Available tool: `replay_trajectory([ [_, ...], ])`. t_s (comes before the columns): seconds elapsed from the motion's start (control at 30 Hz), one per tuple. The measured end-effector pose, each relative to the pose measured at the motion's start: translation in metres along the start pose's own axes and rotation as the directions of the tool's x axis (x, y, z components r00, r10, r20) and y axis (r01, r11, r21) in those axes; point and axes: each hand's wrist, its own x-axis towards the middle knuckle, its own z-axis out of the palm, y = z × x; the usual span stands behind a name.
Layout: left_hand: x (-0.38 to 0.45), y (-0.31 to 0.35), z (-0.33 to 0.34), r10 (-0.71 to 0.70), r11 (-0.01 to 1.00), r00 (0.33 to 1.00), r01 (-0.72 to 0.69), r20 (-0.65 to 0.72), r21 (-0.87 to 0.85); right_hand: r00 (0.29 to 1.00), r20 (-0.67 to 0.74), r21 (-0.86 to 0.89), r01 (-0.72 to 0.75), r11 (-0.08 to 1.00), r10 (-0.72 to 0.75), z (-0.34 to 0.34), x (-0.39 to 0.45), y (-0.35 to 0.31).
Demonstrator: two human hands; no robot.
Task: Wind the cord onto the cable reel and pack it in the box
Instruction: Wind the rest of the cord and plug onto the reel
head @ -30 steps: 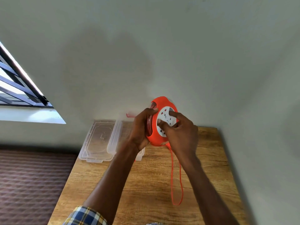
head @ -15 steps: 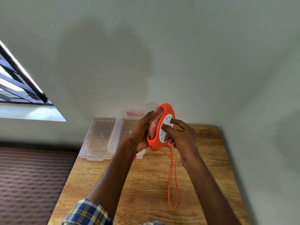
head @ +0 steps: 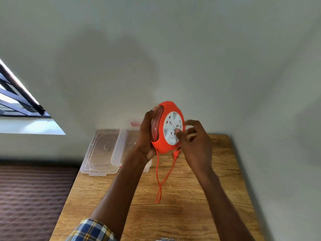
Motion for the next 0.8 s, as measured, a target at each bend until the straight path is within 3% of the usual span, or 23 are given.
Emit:
replay_trajectory([
  [0.07, -0.001, 0.002, -0.002, -0.033, 0.998, 0.999, 0.032, -0.015, -0.063, 0.969, 0.161, -0.062, 0.202, 0.978, -0.19, -0.004, 0.005, 0.004],
  [0.2, -0.003, 0.005, -0.012, -0.15, 0.982, 0.988, 0.152, 0.028, -0.108, 0.863, 0.352, -0.157, 0.437, 0.886, -0.363, -0.009, 0.007, 0.011],
  [0.33, -0.007, 0.004, -0.025, -0.267, 0.957, 0.963, 0.269, 0.03, -0.108, 0.782, 0.511, -0.091, 0.461, 0.883, -0.356, -0.015, 0.012, 0.014],
  [0.43, -0.008, 0.003, -0.03, -0.311, 0.944, 0.95, 0.313, 0.04, -0.101, 0.749, 0.55, -0.106, 0.502, 0.858, -0.37, -0.018, 0.011, 0.017],
  [0.57, -0.006, 0.006, -0.027, -0.34, 0.937, 0.94, 0.341, 0.021, -0.071, 0.761, 0.499, -0.193, 0.564, 0.803, -0.415, -0.014, 0.004, 0.019],
  [0.63, -0.006, 0.006, -0.023, -0.328, 0.944, 0.945, 0.326, -0.02, -0.05, 0.812, 0.422, -0.311, 0.547, 0.777, -0.403, -0.01, 0.003, 0.019],
  [0.7, -0.005, 0.007, -0.017, -0.298, 0.954, 0.953, 0.298, -0.049, -0.01, 0.895, 0.306, -0.328, 0.42, 0.846, -0.326, -0.005, -0.004, 0.014],
  [0.8, -0.003, 0.01, -0.009, -0.245, 0.967, 0.967, 0.249, -0.069, 0.057, 0.992, 0.088, -0.178, 0.106, 0.978, -0.092, 0.008, -0.012, 0.003],
])
